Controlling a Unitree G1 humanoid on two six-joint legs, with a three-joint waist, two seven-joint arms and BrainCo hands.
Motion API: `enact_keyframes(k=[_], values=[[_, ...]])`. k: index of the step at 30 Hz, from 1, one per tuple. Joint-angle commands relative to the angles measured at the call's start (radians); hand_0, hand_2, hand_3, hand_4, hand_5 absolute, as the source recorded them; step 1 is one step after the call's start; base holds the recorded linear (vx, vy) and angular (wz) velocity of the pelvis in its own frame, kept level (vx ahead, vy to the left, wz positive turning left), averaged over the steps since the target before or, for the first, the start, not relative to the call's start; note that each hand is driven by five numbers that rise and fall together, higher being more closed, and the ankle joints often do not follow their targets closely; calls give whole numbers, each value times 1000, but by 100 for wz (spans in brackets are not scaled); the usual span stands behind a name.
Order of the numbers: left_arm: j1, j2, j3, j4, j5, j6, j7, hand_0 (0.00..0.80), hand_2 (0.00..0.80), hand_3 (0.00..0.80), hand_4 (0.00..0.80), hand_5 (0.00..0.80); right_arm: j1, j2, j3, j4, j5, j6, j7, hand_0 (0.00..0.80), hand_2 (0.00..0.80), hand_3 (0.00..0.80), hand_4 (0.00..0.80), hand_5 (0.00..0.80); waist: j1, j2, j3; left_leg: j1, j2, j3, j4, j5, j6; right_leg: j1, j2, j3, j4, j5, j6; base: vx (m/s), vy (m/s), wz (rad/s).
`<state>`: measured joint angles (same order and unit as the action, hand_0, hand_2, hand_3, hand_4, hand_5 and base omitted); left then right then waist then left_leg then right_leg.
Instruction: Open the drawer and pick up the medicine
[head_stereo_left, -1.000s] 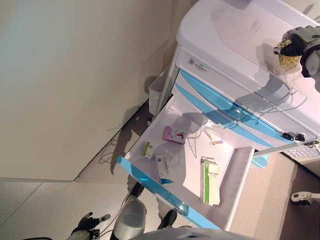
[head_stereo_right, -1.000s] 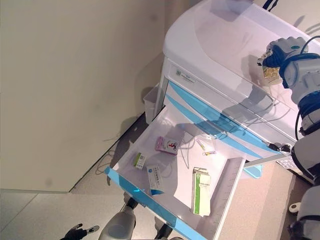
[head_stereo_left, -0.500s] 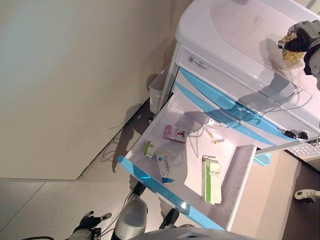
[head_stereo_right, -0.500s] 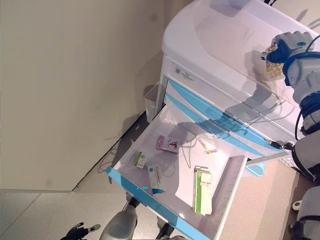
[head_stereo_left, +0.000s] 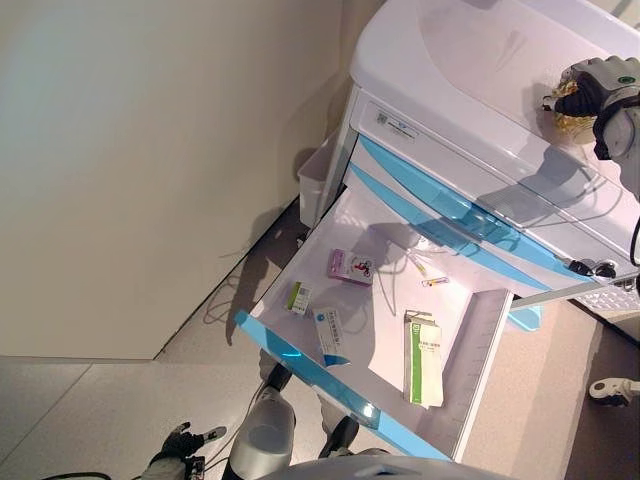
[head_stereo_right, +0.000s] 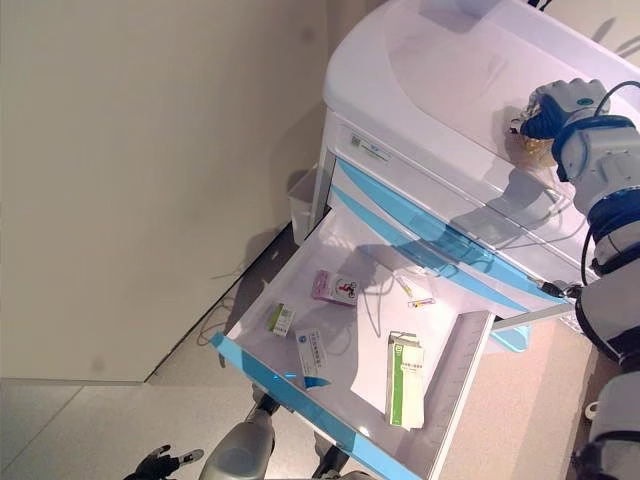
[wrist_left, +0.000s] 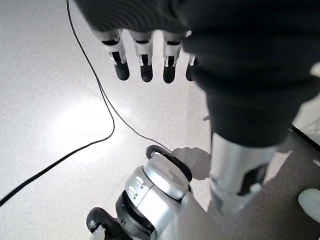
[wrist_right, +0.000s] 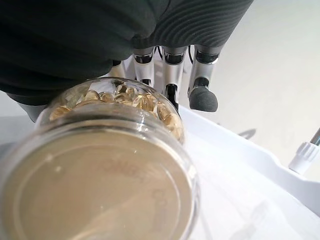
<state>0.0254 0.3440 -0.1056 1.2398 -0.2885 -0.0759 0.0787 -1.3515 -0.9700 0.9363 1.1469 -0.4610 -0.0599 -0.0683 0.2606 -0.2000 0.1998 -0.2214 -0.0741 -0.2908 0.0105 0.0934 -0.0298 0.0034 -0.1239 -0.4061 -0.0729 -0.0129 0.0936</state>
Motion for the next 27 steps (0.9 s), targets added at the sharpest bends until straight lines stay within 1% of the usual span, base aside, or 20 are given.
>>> enact_keyframes(k=[1, 5, 6, 7, 10, 17, 18, 19, 21, 23, 25, 27], values=[[21, 6, -1, 11, 14, -10, -2, 0, 0, 0, 0, 0, 0, 10, 20, 12, -11, 9, 9, 800, 800, 800, 800, 800, 0, -10, 5, 14, -18, 25, 13, -60, 13, -101, -72, 17, 92, 96, 67, 0, 0, 0], [23, 7, 0, 12, 17, -12, -3, 0, 0, 0, 0, 0, 8, 17, 15, 5, -10, 6, 13, 800, 800, 800, 800, 800, 1, -8, 6, 14, -20, 27, 14, -61, 15, -102, -73, 17, 92, 98, 67, 0, 0, 0], [23, 7, 1, 11, 19, -13, -2, 0, 0, 0, 0, 0, 7, 20, 12, 7, -10, 7, 13, 201, 201, 201, 201, 201, 1, -6, 7, 15, -20, 26, 13, -61, 15, -101, -74, 17, 92, 99, 68, 0, 0, 0], [23, 7, 0, 10, 19, -13, -2, 0, 0, 0, 0, 0, 5, 19, 10, 9, -9, 8, 10, 0, 0, 0, 0, 0, 1, -5, 6, 15, -20, 27, 14, -61, 15, -101, -74, 17, 92, 99, 68, 0, 0, 0], [24, 6, -4, 8, 22, -14, -2, 0, 0, 0, 0, 0, 4, 19, -1, 19, 1, 10, 2, 0, 0, 0, 0, 0, -1, -4, 5, 17, -22, 27, 14, -62, 15, -101, -75, 16, 94, 99, 68, 0, 0, 0], [17, 8, -4, 13, 29, -14, 5, 0, 0, 0, 0, 0, -6, 5, -66, 31, 68, 21, -54, 0, 0, 0, 0, 0, -7, -3, 0, 20, -22, 29, 18, -66, 17, -97, -75, 17, 95, 97, 69, 0, 0, 0], [16, 7, -3, 10, 27, -15, 8, 0, 0, 0, 0, 0, -5, 4, -92, 33, 103, 22, -64, 0, 0, 0, 0, 0, -8, -1, -1, 20, -21, 29, 18, -66, 18, -97, -74, 17, 95, 97, 69, 0, 0, 0], [14, 6, -2, 11, 25, -17, 14, 0, 0, 0, 0, 0, 4, 10, -161, 35, 192, 20, -84, 0, 0, 0, 0, 0, -7, 1, 0, 27, -19, 31, 18, -70, 18, -92, -72, 19, 96, 94, 68, 0, 0, 0], [14, 7, -3, 11, 25, -17, 14, 0, 0, 0, 0, 0, 5, 9, -162, 35, 192, 20, -84, 0, 0, 0, 0, 0, -10, 0, -3, 22, -21, 29, 18, -67, 19, -95, -74, 17, 95, 96, 69, 0, 0, 0], [15, 6, -3, 12, 22, -19, 19, 0, 0, 0, 0, 0, -8, 13, -194, 51, 236, 20, -110, 0, 0, 0, 0, 0, -12, 3, -7, 25, -22, 32, 18, -69, 19, -93, -74, 15, 94, 95, 69, 0, 0, 0], [11, 3, -7, 11, 21, -19, 22, 0, 0, 0, 0, 0, -11, 6, -245, 46, 303, 16, -144, 0, 0, 0, 0, 0, -16, 6, -10, 26, -21, 33, 20, -70, 20, -91, -74, 16, 95, 94, 70, 0, 0, 0], [12, 1, -6, 6, 20, -20, 27, 0, 0, 0, 0, 0, -4, 0, -323, 24, 388, 6, -200, 0, 0, 0, 0, 0, -17, 13, -12, 34, -19, 36, 21, -76, 19, -84, -70, 20, 95, 89, 69, 0, 0, 0]])
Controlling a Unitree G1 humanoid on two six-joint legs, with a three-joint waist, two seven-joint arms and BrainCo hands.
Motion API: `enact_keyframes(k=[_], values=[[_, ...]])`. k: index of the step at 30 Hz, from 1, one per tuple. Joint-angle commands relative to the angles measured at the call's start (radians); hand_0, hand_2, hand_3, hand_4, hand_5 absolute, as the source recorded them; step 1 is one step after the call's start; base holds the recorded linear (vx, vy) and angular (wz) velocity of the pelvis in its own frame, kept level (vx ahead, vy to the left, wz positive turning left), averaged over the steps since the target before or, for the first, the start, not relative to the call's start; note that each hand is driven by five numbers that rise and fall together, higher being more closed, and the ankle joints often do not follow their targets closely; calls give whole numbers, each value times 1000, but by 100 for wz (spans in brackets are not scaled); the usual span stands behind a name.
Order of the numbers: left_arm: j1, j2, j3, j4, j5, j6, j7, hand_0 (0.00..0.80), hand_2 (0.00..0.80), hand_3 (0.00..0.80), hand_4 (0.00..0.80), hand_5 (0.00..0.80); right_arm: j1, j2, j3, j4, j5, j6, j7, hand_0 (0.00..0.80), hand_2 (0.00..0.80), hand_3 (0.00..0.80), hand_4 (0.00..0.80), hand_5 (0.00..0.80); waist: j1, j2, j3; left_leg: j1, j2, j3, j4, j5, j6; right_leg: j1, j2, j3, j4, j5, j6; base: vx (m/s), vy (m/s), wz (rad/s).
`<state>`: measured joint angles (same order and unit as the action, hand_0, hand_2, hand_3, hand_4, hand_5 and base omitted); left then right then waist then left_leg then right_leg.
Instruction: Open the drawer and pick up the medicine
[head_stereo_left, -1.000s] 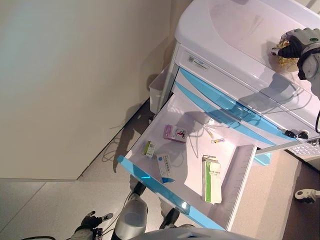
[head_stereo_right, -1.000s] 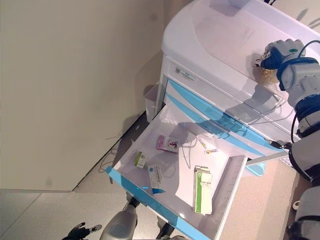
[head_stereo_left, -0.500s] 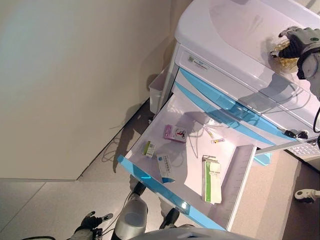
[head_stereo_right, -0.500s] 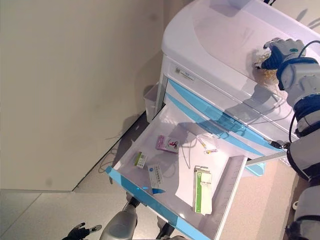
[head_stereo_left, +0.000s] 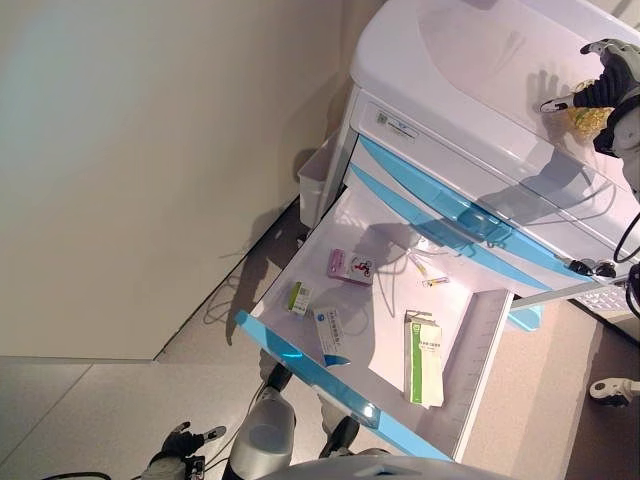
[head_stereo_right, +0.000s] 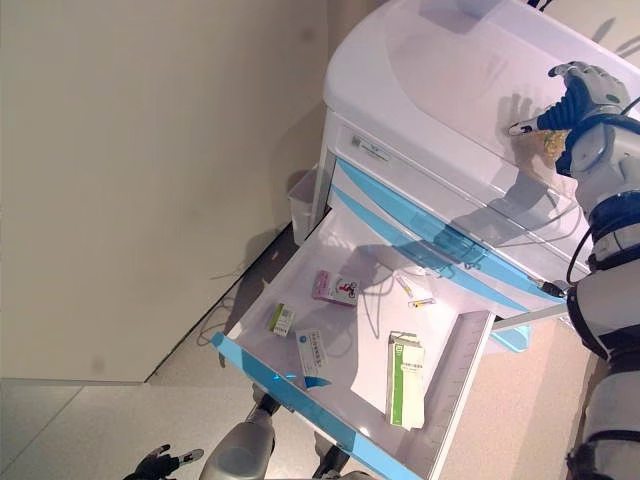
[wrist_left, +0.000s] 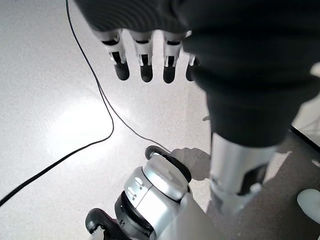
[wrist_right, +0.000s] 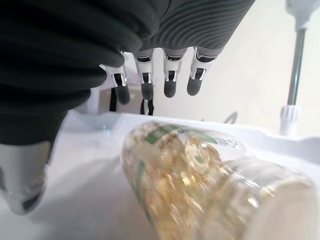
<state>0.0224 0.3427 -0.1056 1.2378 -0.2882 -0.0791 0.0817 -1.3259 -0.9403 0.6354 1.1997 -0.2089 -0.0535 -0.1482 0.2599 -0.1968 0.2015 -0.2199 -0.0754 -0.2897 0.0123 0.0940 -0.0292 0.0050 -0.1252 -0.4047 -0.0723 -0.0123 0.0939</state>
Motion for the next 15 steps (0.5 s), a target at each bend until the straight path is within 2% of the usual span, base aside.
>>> enact_keyframes(k=[1, 6, 9, 11, 12, 15], values=[[16, 0, -5, 3, 19, -19, 27, 0, 0, 0, 0, 0, -20, -35, -49, -46, 163, -7, -133, 0, 0, 0, 0, 0, -21, 10, -18, 29, -20, 35, 20, -74, 19, -88, -71, 16, 93, 90, 70, 0, 0, 0], [20, 1, 15, 0, 27, -20, 39, 0, 0, 0, 0, 0, 49, -64, -236, -194, 353, -67, -229, 0, 0, 0, 0, 0, -35, 20, -35, 51, -14, 50, 24, -90, 19, -71, -66, 28, 94, 78, 69, 2, 3, -2], [30, -3, 32, 0, 39, -15, 41, 0, 0, 0, 0, 0, 117, -99, -334, -313, 411, -107, -271, 0, 0, 0, 0, 0, -56, 25, -56, 63, -15, 61, 22, -93, 23, -63, -65, 37, 91, 78, 69, 9, 13, -4], [35, 1, 31, -1, 46, -15, 43, 0, 0, 0, 0, 0, 146, -109, -360, -317, 419, -116, -269, 0, 0, 0, 0, 0, -54, 23, -61, 69, -14, 64, 22, -95, 23, -58, -64, 39, 89, 77, 69, 9, 8, -8], [39, -3, 41, 12, 67, -9, 41, 0, 0, 0, 0, 0, 186, -130, -421, -359, 461, -146, -294, 0, 0, 0, 0, 0, -71, 27, -76, 83, -12, 75, 18, -100, 23, -50, -61, 46, 86, 74, 68, 5, 6, -11], [48, -8, 51, 19, 81, -5, 41, 0, 0, 0, 0, 0, 282, -145, -525, -405, 585, -194, -270, 0, 0, 0, 0, 0, -93, 31, -95, 103, -9, 95, 10, -104, 23, -40, -54, 63, 80, 72, 67, -4, 10, -18]])
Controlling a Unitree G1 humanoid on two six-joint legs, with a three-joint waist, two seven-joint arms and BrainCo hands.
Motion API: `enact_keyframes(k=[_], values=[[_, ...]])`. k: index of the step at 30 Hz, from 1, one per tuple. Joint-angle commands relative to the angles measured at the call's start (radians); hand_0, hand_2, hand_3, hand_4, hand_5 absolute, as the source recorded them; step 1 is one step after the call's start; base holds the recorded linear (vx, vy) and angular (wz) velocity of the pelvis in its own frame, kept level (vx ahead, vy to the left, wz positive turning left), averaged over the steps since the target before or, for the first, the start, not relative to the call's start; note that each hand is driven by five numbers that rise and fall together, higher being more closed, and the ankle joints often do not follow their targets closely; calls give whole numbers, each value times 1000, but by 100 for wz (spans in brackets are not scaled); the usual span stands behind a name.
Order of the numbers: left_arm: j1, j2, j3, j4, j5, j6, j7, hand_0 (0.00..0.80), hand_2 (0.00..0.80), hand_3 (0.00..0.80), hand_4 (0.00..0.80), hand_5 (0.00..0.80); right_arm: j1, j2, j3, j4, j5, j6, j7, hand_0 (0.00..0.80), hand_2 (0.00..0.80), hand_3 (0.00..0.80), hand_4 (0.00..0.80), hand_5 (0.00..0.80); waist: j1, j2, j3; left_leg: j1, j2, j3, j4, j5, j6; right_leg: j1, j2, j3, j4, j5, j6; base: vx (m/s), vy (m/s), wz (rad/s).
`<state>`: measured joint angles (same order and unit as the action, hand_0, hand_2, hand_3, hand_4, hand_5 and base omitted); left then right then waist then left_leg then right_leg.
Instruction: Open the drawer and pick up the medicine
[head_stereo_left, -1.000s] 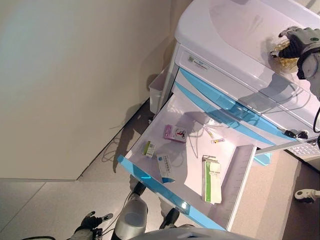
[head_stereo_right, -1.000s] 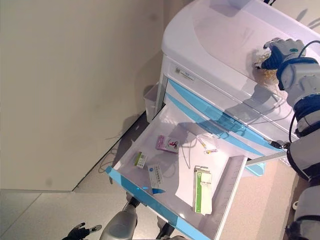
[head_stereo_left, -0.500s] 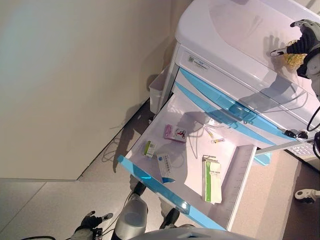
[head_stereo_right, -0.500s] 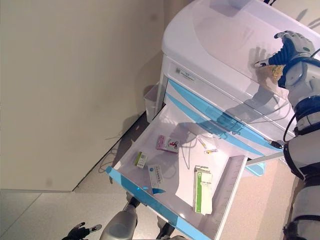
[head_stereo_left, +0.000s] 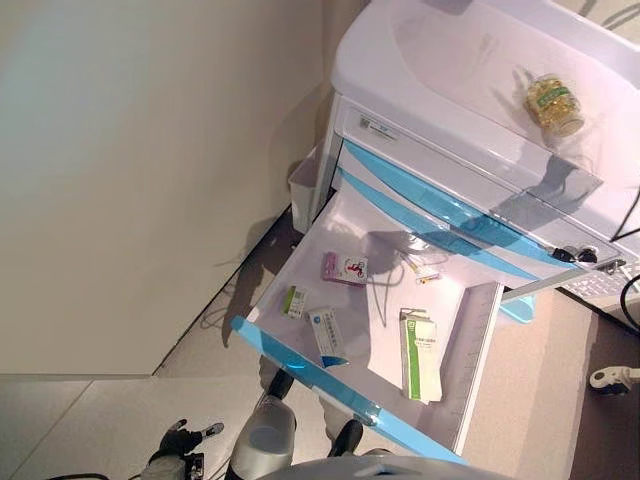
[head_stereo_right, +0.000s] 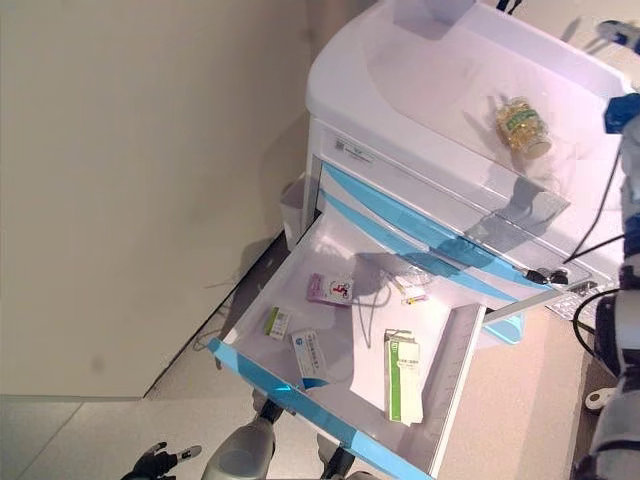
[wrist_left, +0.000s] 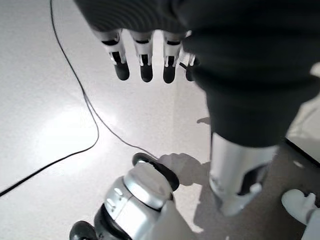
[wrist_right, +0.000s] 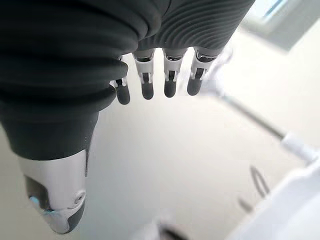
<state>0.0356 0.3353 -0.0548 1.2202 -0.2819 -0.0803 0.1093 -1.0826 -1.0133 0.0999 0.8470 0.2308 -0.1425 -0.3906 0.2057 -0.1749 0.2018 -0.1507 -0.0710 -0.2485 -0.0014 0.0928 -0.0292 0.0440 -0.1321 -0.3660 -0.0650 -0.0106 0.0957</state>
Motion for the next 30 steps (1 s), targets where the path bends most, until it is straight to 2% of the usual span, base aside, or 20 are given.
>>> enact_keyframes(k=[1, 4, 5, 6, 7, 8, 9, 10, 11, 13, 14, 15, 16, 17, 18, 19, 22, 26, 29, 30], values=[[39, -2, 5, 39, 78, -2, 11, 0, 0, 0, 0, 0, 66, -75, -18, -57, 184, -117, -19, 0, 0, 0, 0, 0, -45, 10, -102, 41, -11, 61, 22, -105, 23, -75, -45, 30, 69, 70, 64, -13, 12, -28], [44, -10, 22, 54, 88, 9, 2, 0, 0, 0, 0, 0, 201, -60, -128, -80, 321, -155, 34, 0, 0, 0, 0, 0, -74, 13, -121, 66, 2, 92, 15, -111, 21, -65, -36, 53, 57, 70, 64, -19, 5, -27], [46, -6, 19, 54, 88, 9, 2, 0, 0, 0, 0, 0, 216, -58, -141, -86, 322, -155, 36, 0, 0, 0, 0, 0, -68, 9, -122, 68, 3, 95, 13, -112, 21, -64, -35, 56, 56, 71, 64, -26, 9, -29], [48, -25, 39, 63, 96, 14, 1, 0, 0, 0, 0, 0, 337, -10, -202, -143, 378, -166, 75, 0, 0, 0, 0, 0, -98, 20, -131, 81, 9, 117, 16, -117, 20, -61, -29, 78, 54, 72, 62, -26, 3, -31], [50, -19, 35, 62, 96, 14, 1, 0, 0, 0, 0, 0, 356, -7, -218, -153, 377, -164, 75, 0, 0, 0, 0, 0, -92, 16, -133, 82, 10, 119, 16, -118, 20, -61, -28, 80, 53, 73, 61, -34, 5, -29], [53, -27, 40, 65, 106, 16, 0, 0, 0, 0, 0, 0, 413, 17, -237, -176, 387, -163, 99, 0, 0, 0, 0, 0, -104, 19, -137, 89, 12, 130, 18, -122, 21, -61, -24, 93, 51, 73, 61, -4, 3, -43], [63, -30, 41, 65, 118, 17, 1, 0, 0, 0, 0, 0, 505, 56, -287, -218, 417, -166, 119, 0, 0, 0, 0, 0, -110, 19, -143, 96, 16, 147, 24, -129, 22, -58, -18, 111, 50, 73, 59, -65, 1, -68], [70, -42, 48, 67, 156, 23, -1, 0, 0, 0, 0, 0, 678, 151, -378, -303, 428, -170, 137, 0, 0, 0, 0, 0, -135, 26, -149, 104, 21, 173, 29, -129, 28, -64, -13, 138, 48, 81, 55, -26, -5, -74], [72, -39, 46, 67, 157, 24, -1, 0, 0, 0, 0, 0, 689, 156, -385, -311, 425, -168, 136, 0, 0, 0, 0, 0, -130, 25, -152, 110, 24, 174, 27, -138, 27, -59, -10, 141, 47, 74, 56, -68, -4, -65], [88, -51, 56, 62, 202, 28, -7, 0, 0, 0, 0, 0, 910, 275, -517, -420, 377, -167, 137, 0, 0, 0, 0, 0, -159, 38, -163, 122, 33, 198, 22, -134, 30, -57, -1, 166, 41, 79, 50, -29, -10, -51], [89, -50, 55, 62, 202, 28, -7, 0, 0, 0, 0, 0, 914, 277, -519, -424, 376, -165, 137, 0, 0, 0, 0, 0, -156, 39, -166, 128, 36, 198, 19, -143, 29, -53, 2, 168, 40, 72, 51, 3, -19, -33], [95, -55, 50, 63, 225, 26, -9, 0, 0, 0, 0, 0, 957, 326, -542, -413, 369, -174, 123, 0, 0, 0, 0, 0, -164, 43, -171, 132, 38, 199, 14, -141, 30, -51, 5, 170, 38, 70, 50, -1, -27, -36], [98, -60, 45, 64, 254, 27, -17, 0, 0, 0, 0, 0, 1036, 381, -555, -403, 316, -151, 125, 0, 0, 0, 0, 0, -177, 49, -178, 137, 43, 203, 7, -138, 30, -49, 8, 173, 37, 67, 48, -48, -32, -33], [101, -63, 44, 64, 261, 28, -20, 0, 0, 0, 0, 0, 1075, 420, -557, -403, 291, -141, 122, 0, 0, 0, 0, 0, -183, 52, -179, 140, 44, 205, 6, -137, 29, -48, 10, 175, 38, 66, 47, -36, -26, -31], [102, -63, 44, 63, 261, 28, -20, 0, 0, 0, 0, 0, 1076, 420, -557, -404, 291, -141, 122, 0, 0, 0, 0, 0, -182, 52, -179, 142, 44, 205, 6, -138, 29, -47, 10, 175, 38, 66, 47, -67, -11, -7], [108, -72, 41, 65, 275, 26, -24, 0, 0, 0, 0, 0, 1121, 481, -548, -348, 261, -126, 126, 0, 0, 0, 0, 0, -195, 58, -182, 142, 44, 208, 4, -128, 31, -48, 9, 177, 37, 71, 44, -21, -6, -9], [116, -79, 39, 60, 285, 23, -28, 0, 0, 0, 0, 0, 1173, 535, -504, -256, 197, -86, 144, 0, 0, 0, 0, 0, -206, 70, -185, 154, 49, 213, -1, -135, 30, -39, 16, 185, 34, 62, 41, -38, -16, -19], [125, -85, 25, 60, 297, 18, -34, 0, 0, 0, 0, 0, 1177, 580, -414, -83, 135, -50, 166, 0, 0, 0, 0, 0, -216, 84, -184, 165, 54, 224, -4, -133, 28, -36, 22, 200, 27, 65, 36, -41, -10, 0], [117, -82, -13, 63, 339, 12, -33, 0, 0, 0, 0, 0, 1136, 596, -314, 82, 92, -24, 202, 0, 0, 0, 0, 0, -219, 93, -183, 174, 59, 240, -5, -132, 27, -35, 26, 216, 23, 70, 34, -27, 5, -4], [117, -82, -12, 63, 339, 12, -33, 0, 0, 0, 0, 0, 1133, 595, -312, 86, 93, -25, 203, 0, 0, 0, 0, 0, -219, 93, -182, 174, 59, 241, -5, -132, 27, -34, 26, 218, 23, 70, 34, -37, -5, -6]])
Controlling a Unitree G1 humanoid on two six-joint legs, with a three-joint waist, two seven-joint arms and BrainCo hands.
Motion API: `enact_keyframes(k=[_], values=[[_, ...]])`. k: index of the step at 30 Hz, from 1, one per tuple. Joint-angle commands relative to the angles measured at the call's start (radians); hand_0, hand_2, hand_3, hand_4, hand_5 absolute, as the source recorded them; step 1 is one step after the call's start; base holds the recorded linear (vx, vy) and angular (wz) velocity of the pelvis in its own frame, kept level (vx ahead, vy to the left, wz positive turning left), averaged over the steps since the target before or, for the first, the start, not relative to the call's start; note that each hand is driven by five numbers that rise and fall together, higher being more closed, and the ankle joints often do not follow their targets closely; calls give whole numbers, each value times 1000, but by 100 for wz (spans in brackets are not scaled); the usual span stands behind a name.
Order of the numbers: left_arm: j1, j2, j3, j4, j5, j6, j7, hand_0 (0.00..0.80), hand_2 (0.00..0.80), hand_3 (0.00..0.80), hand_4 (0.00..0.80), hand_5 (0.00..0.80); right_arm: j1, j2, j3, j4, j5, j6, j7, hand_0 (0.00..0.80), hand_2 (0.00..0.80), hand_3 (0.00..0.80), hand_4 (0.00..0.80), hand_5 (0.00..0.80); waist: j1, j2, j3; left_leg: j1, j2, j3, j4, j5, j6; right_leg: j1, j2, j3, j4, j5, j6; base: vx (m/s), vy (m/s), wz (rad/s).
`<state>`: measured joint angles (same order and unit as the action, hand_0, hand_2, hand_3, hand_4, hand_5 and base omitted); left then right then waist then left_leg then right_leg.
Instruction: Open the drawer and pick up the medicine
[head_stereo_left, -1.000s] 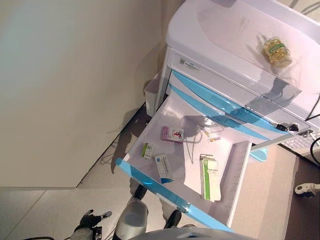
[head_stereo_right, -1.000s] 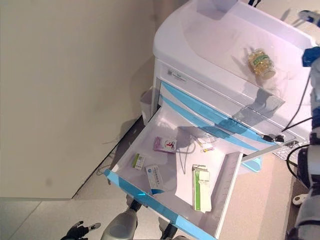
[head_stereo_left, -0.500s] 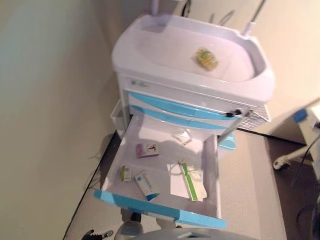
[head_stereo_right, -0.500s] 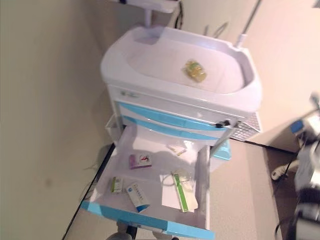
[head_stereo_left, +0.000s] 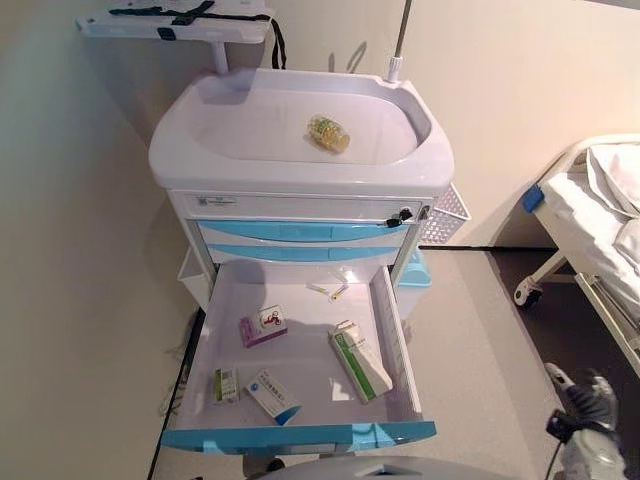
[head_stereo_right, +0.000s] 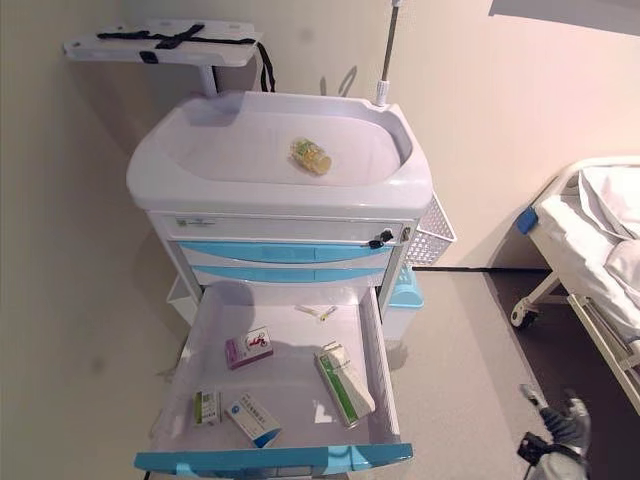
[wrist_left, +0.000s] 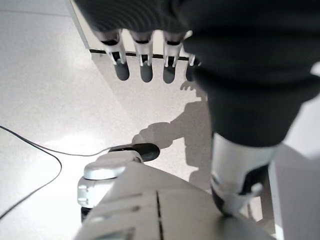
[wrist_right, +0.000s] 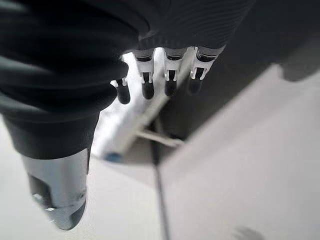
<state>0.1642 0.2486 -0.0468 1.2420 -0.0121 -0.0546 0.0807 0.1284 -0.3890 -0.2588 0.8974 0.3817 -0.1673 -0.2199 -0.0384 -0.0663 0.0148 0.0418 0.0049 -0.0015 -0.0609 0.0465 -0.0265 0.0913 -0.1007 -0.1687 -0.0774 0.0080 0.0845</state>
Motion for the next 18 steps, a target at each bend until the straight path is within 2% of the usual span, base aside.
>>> enact_keyframes(k=[1, 4, 6, 7, 11, 16, 18], values=[[-18, 14, -30, 39, 74, -16, -8, 0, 0, 0, 0, 0, -100, -23, 139, 135, -140, 33, 67, 0, 0, 0, 0, 0, 28, -12, 8, -15, -14, 3, 54, -85, 22, -82, -2, 27, 33, 54, 43, -29, -19, -10], [-25, 29, -28, 31, 62, -18, -8, 0, 0, 0, 0, 0, -116, 7, 239, 239, -229, 65, 103, 0, 0, 0, 0, 0, 32, -11, 11, -7, -8, 5, 51, -82, 18, -75, 1, 27, 33, 51, 38, -6, -36, -14], [-29, 31, -27, 31, 60, -19, -6, 0, 0, 0, 0, 0, -122, 19, 246, 251, -226, 68, 104, 0, 0, 0, 0, 0, 31, -11, 12, -6, -7, 4, 52, -81, 16, -73, 2, 25, 33, 49, 37, 9, -34, -4], [-41, 27, -32, 35, 59, -17, -2, 0, 0, 0, 0, 0, -122, 64, 275, 302, -238, 79, 113, 0, 0, 0, 0, 0, 30, -8, 15, -1, -4, 0, 49, -78, 13, -69, 5, 20, 37, 43, 33, 9, -38, -2], [-56, 20, -49, 31, 66, -16, 4, 0, 0, 0, 0, 0, -108, 124, 343, 330, -297, 91, 121, 0, 0, 0, 0, 0, 24, -2, 23, 6, 4, -12, 42, -72, 7, -59, 8, 8, 46, 29, 25, 14, -43, 0], [-69, 4, -73, 34, 71, -13, 10, 0, 0, 0, 0, 0, -112, 162, 344, 344, -278, 95, 102, 0, 0, 0, 0, 0, 15, 12, 39, 10, 12, -24, 52, -75, 5, -68, 10, 1, 102, -3, 13, 4, -16, 4], [-83, -4, -97, 24, 78, -13, 9, 0, 0, 0, 0, 0, -129, 164, 413, 336, -355, 100, 106, 0, 0, 0, 0, 0, 14, 20, 61, 5, 13, -32, 72, -81, 5, -81, 11, -1, 136, -22, 4, -23, -29, 11]])
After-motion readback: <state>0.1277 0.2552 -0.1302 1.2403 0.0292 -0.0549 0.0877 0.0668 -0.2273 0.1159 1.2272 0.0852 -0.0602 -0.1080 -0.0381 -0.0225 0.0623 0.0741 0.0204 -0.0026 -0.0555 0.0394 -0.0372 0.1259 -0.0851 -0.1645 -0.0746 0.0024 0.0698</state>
